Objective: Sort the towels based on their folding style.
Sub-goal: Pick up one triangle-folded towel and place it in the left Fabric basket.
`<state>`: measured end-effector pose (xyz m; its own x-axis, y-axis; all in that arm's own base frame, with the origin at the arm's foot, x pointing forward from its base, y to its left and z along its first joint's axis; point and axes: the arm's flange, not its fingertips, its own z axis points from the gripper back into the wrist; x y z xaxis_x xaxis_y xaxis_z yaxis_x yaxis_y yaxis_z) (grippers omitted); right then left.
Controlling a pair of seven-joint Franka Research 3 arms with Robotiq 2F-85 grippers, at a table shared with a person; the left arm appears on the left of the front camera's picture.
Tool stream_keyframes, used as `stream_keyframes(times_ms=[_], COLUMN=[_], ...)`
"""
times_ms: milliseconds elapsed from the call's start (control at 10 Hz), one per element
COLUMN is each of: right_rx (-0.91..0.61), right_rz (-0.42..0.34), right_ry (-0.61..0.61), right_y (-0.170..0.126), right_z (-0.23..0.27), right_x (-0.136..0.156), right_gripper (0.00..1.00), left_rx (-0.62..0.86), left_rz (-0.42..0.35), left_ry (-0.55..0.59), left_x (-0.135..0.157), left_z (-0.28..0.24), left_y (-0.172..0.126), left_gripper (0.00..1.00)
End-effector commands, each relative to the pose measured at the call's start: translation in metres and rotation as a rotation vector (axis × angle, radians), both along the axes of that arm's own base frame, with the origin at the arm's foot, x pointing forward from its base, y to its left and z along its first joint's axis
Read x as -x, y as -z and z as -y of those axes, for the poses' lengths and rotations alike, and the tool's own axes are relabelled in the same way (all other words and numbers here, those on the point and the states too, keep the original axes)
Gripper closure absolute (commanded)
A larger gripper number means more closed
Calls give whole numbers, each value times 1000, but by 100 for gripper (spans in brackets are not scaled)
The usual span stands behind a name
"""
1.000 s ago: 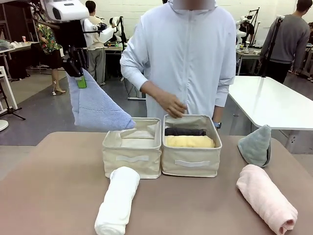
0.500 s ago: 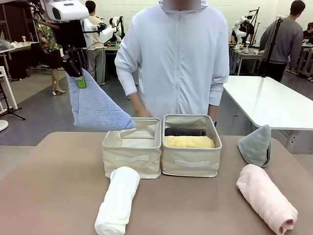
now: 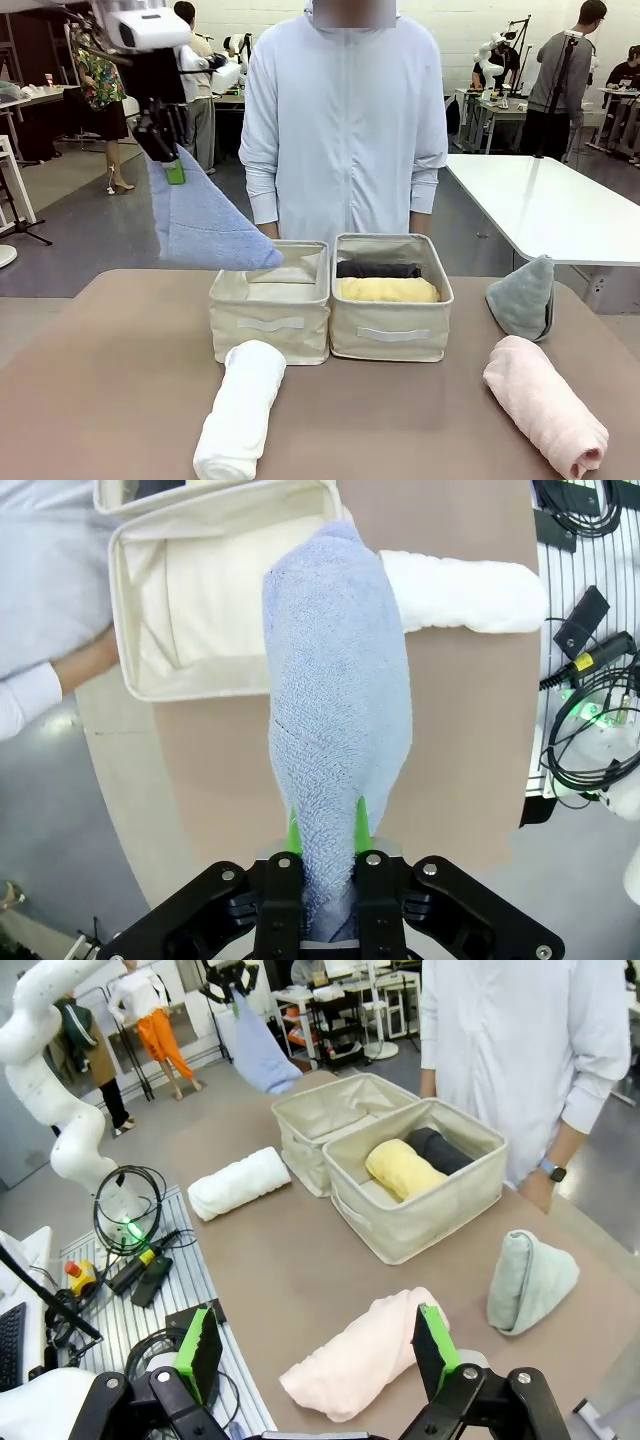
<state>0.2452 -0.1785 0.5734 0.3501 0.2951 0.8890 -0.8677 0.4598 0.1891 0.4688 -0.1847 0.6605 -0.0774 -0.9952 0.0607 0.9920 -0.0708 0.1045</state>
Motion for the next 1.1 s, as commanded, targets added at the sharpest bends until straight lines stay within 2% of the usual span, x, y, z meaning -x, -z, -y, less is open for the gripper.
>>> stream_keyframes(times_ms=[0, 200, 500, 800, 1000], right_rx=[-16, -16, -16, -16, -16], right_rz=[24, 24, 24, 24, 24], right_ry=[-9, -9, -9, -9, -9], right_y=[-1, -1, -1, -1, -1], right_z=[1, 1, 1, 1, 1], right_x=[-2, -2, -2, -2, -2], right_gripper=[0, 0, 0, 0, 0], left_rx=[11, -20, -64, -86, -79], left_rz=[7, 7, 8, 11, -15], left_ry=[26, 39, 29, 31, 31], left_x=[-35, -54, -69, -71, -68], left_z=[33, 65, 84, 85, 82], left_y=[16, 40, 72, 96, 112], left_gripper=[83, 83, 83, 83, 83])
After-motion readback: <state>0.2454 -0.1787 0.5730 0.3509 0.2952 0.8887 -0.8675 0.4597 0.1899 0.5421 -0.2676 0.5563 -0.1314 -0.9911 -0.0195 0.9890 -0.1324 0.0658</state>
